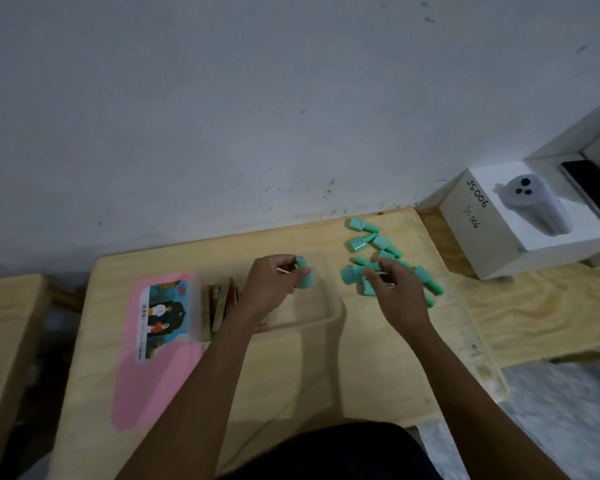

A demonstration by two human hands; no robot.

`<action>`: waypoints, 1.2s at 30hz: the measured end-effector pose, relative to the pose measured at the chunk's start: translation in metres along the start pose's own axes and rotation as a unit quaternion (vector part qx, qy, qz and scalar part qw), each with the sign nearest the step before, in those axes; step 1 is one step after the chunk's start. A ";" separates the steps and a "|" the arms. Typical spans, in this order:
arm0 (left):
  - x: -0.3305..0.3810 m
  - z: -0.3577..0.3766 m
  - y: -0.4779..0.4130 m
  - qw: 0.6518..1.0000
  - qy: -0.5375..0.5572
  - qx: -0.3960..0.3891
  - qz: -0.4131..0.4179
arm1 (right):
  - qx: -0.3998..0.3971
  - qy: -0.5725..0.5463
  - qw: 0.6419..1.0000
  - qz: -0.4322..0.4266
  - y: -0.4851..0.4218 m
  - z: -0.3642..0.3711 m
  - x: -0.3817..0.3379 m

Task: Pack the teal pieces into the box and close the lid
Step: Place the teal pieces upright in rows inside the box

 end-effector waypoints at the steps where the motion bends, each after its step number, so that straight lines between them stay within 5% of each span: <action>1: -0.001 -0.007 -0.002 1.000 -0.011 0.016 0.006 | -0.013 0.007 1.000 -0.012 -0.006 0.008 -0.008; 10: -0.006 -0.015 -0.028 0.981 -0.168 0.076 0.056 | -0.139 0.224 0.950 -0.167 -0.053 0.065 -0.030; 20: -0.024 0.005 -0.050 0.969 -0.227 0.083 0.044 | -0.145 0.400 0.852 -0.304 -0.065 0.091 -0.028; 36: -0.038 0.030 -0.048 0.938 -0.309 0.140 0.065 | -0.099 0.370 0.866 -0.320 -0.063 0.095 -0.016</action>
Point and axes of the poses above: each hand's wrist, its own y-axis away from the middle knuckle, its own z-axis out of the palm, x = y × z, the point moved 3 cm from there along -y, towards the middle knuckle, and after that the axes turned 1 degree about x, right-handed, at the moved point
